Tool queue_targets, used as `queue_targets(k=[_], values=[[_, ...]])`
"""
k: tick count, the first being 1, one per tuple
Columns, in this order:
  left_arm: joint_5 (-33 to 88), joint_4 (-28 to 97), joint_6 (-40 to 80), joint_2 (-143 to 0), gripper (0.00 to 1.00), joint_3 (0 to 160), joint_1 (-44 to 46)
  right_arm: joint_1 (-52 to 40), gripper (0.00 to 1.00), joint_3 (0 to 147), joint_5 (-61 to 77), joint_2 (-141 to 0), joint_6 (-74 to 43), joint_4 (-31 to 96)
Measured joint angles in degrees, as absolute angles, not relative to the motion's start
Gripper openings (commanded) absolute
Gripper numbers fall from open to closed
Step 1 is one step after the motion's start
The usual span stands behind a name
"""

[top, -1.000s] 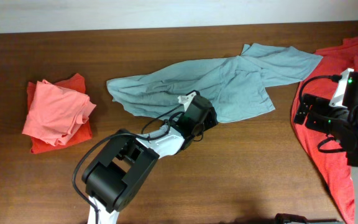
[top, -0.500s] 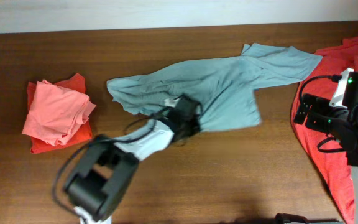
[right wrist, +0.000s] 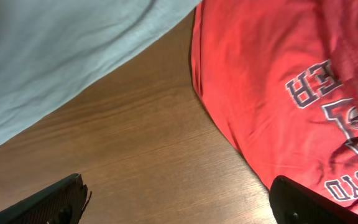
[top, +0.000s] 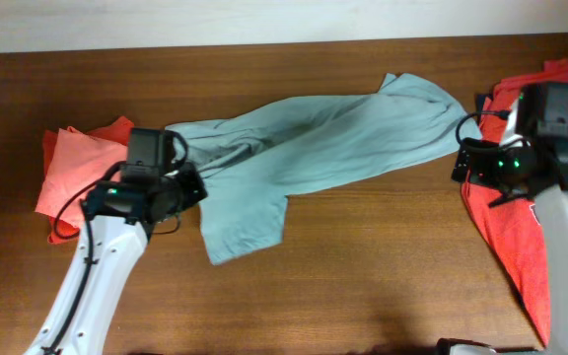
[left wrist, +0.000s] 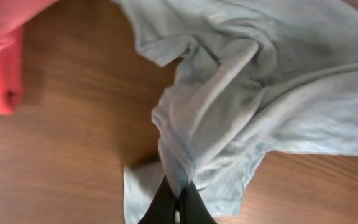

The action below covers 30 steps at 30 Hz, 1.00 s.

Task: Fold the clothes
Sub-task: 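Grip opposite edges of the grey-blue shirt with left and right grippers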

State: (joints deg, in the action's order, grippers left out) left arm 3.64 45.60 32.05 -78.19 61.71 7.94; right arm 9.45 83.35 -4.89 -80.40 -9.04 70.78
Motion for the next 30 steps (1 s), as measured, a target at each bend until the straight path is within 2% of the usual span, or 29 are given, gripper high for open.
queue_targets(k=[9,17,25,30], values=[[3.16,47.59,29.30,-78.32,0.00,61.71,5.19,9.91,0.99,83.35,-4.60,-93.21,-8.75,64.73],[-5.23,49.89,28.08,-78.32,0.00,61.69,4.27,14.17,0.99,83.35,0.43,-104.95,-5.93,54.52],[-7.81,46.02,28.03,-78.32,0.00,61.69,-1.13,14.59,0.98,83.35,4.23,-111.11,-3.79,50.06],[-8.01,45.39,28.03,-78.32,0.00,61.69,-1.48,14.59,0.99,83.35,5.72,-114.37,-3.09,49.60]])
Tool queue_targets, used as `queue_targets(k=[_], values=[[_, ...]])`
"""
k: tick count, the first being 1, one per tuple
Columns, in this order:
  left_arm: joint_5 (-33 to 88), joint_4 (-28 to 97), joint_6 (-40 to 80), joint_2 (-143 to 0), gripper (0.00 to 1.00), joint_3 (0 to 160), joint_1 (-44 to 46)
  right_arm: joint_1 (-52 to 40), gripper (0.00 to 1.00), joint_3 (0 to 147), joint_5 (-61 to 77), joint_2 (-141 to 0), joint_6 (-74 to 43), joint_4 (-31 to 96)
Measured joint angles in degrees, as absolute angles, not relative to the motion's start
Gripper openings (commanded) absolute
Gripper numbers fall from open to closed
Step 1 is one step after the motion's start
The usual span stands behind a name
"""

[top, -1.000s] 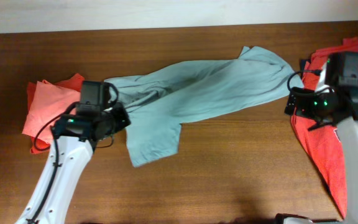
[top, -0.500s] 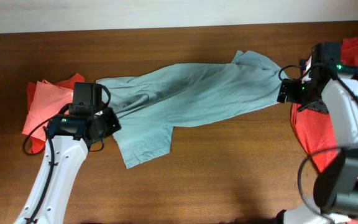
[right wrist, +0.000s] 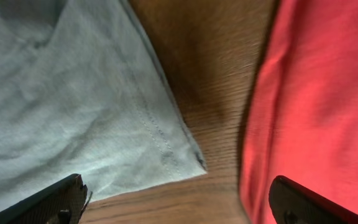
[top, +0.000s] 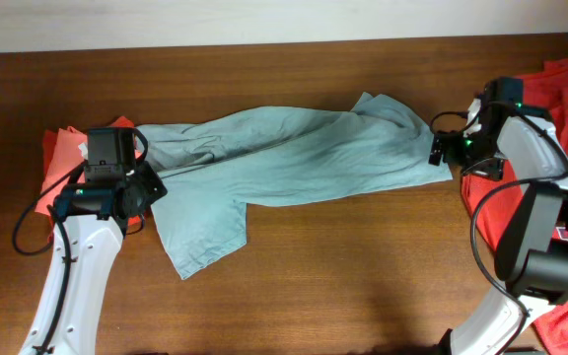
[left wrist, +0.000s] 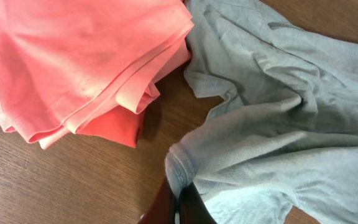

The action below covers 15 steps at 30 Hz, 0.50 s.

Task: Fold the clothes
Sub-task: 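Grip opposite edges of the grey-blue shirt with left and right grippers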

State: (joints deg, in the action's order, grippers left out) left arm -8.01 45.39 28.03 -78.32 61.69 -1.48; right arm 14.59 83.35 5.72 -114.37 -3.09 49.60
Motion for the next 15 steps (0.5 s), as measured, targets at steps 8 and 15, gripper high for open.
queue_targets(k=[8,15], values=[[-8.01,45.19,28.03,-78.32,0.00,61.69,-1.48,14.37,0.92,83.35,9.37,-117.51,-2.68,50.63],[-8.01,45.19,28.03,-78.32,0.00,61.69,-1.48,14.20,0.45,82.81,10.24,-118.61,-2.52,48.66]])
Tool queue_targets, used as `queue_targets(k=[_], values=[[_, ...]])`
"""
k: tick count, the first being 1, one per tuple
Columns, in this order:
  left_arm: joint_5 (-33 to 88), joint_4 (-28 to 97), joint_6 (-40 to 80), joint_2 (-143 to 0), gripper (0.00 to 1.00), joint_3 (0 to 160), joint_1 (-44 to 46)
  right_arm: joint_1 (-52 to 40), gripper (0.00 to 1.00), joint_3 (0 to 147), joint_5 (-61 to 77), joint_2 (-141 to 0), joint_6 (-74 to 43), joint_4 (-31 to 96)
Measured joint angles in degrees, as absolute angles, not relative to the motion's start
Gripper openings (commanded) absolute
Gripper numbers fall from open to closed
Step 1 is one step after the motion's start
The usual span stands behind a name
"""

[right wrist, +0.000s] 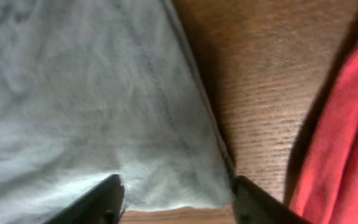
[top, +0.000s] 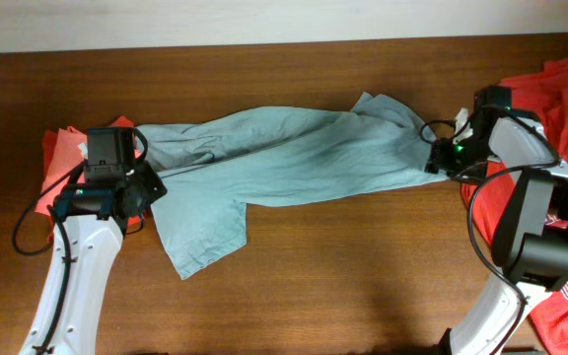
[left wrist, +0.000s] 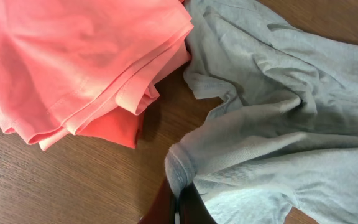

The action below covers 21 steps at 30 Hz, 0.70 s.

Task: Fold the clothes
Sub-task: 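Grip opposite edges of the grey-blue shirt with left and right grippers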

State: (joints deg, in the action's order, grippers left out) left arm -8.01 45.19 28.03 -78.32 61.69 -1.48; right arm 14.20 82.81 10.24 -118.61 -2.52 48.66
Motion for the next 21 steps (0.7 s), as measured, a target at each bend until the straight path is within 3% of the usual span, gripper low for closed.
queue_targets(k=[8,10,14,21], values=[[-8.01,45.21,28.03,-78.32,0.00,61.69,-1.48,14.20,0.10,82.48,10.26,-118.85,-2.09,48.14],[-8.01,45.21,28.03,-78.32,0.01,61.69,-1.48,14.20,0.08,82.48,10.26,-118.85,-2.20,48.18],[-7.99,45.78,27.90,-78.32,0.13,61.69,-1.48,14.20,0.08,82.48,10.09,-118.87,-2.15,48.62],[-8.01,46.04,27.81,-78.32,0.09,61.69,-1.48,14.20,0.08,82.48,9.15,-118.89,-2.17,49.21]])
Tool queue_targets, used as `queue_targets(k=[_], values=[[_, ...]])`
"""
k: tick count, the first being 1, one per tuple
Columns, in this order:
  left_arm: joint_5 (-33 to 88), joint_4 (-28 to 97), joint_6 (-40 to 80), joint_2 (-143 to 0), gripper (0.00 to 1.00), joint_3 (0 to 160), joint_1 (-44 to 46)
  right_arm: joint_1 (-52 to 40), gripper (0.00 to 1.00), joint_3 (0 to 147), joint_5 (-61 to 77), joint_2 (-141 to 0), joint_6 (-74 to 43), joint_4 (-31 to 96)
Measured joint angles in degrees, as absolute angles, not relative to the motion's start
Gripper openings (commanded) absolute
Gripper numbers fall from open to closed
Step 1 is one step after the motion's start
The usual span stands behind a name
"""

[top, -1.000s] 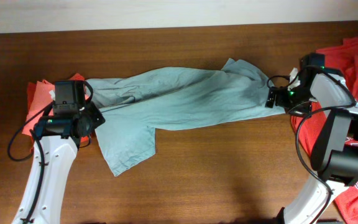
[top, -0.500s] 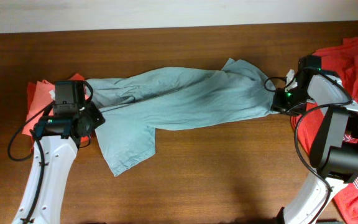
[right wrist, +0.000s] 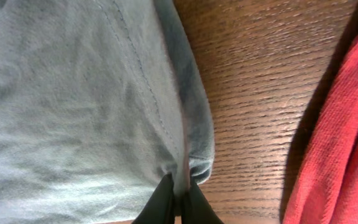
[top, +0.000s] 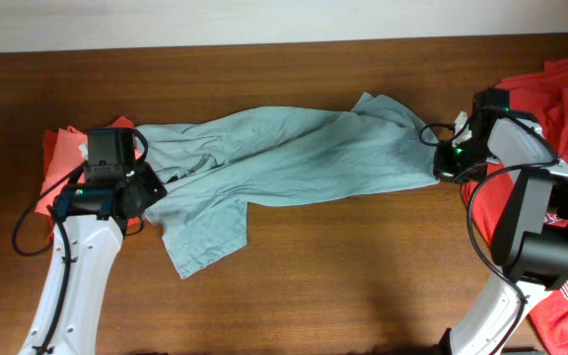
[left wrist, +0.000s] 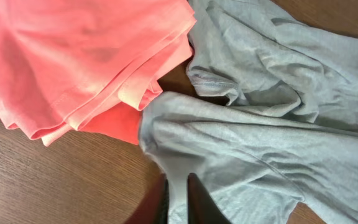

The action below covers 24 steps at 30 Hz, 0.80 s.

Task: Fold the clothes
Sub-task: 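Grip opposite edges of the grey-blue shirt with left and right grippers, then lift the grey-blue shirt with both grippers, stretching it between them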

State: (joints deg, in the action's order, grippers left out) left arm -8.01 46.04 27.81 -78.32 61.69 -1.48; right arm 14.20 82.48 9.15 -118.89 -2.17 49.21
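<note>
A pale grey-green shirt (top: 284,158) lies stretched across the wooden table (top: 343,286), crumpled along its length. My left gripper (top: 149,194) rests at the shirt's left end; in the left wrist view the gripper (left wrist: 179,186) has its fingers narrowly apart, and the shirt (left wrist: 260,124) lies flat and slack between them. My right gripper (top: 442,170) is at the shirt's right end. In the right wrist view the gripper (right wrist: 179,186) is shut on the shirt's hemmed edge (right wrist: 185,112), pinching a fold of it.
A folded coral garment (top: 62,158) lies at the far left, touching the shirt's left end, and shows as the coral stack (left wrist: 73,62). A red printed shirt (top: 560,108) is piled at the right edge, close beside the right gripper, with its edge (right wrist: 347,124) near.
My right gripper, open over the shirt's right edge, has shut on the hem. My left gripper has opened, and the bunch of cloth it held now lies flat.
First my left gripper held the shirt's left part near the table's middle, the right one open beside the red shirt. Then the shirt lay further left by the coral stack, and my open right gripper was at its right corner. Now right grips, left has let go.
</note>
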Motion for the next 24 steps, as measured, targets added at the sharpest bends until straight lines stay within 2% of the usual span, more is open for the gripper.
queue_targets(k=[8,13,14,24], values=[[-8.01,50.65,27.83,-78.32,0.13,61.69,-1.48,14.20,0.08,82.48,8.93,-118.89,-2.15,49.23],[-6.28,55.29,27.55,-78.32,0.41,60.12,-1.48,14.20,0.08,82.48,8.93,-118.91,-2.15,49.21],[-5.45,54.89,27.66,-78.32,0.43,59.22,-1.48,14.20,0.08,82.48,8.91,-118.91,-2.17,49.21],[0.27,41.95,27.66,-78.91,0.44,49.25,-1.48,14.20,0.08,82.48,8.93,-118.91,-2.17,49.30]])
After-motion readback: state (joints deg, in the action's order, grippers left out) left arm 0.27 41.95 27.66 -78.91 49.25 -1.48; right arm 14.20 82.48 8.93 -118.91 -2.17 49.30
